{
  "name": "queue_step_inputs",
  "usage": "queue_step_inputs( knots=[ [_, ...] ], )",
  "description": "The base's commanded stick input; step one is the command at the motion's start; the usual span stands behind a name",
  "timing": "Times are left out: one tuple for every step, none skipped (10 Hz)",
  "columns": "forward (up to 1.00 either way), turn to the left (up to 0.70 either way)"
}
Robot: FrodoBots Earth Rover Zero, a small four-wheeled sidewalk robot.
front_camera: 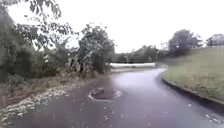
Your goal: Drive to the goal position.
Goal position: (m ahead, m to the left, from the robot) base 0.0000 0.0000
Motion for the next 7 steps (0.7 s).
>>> queue_step_inputs(
  knots=[
    [0.70,0.03],
    [0.70,0.03],
    [0.70,0.03],
    [0.70,0.03],
    [0.69,0.03],
    [0.66,0.02],
    [0.64,0.02]
  ],
)
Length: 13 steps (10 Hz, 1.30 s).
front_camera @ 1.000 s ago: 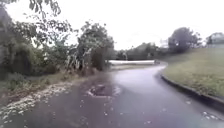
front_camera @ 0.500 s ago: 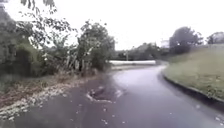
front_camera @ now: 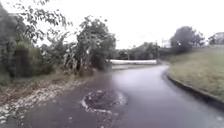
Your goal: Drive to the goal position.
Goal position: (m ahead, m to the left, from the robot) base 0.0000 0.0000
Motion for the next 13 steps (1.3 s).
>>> queue_step_inputs(
  knots=[
    [0.61,0.01],
    [0.58,0.01],
    [0.55,0.00],
    [0.51,0.00],
    [0.40,0.00],
    [0.29,0.00],
    [0.18,0.00],
    [0.06,0.00],
    [0.00,0.00],
    [0.00,0.00],
    [0.00,0.00],
    [0.00,0.00],
    [0.00,0.00]
  ],
)
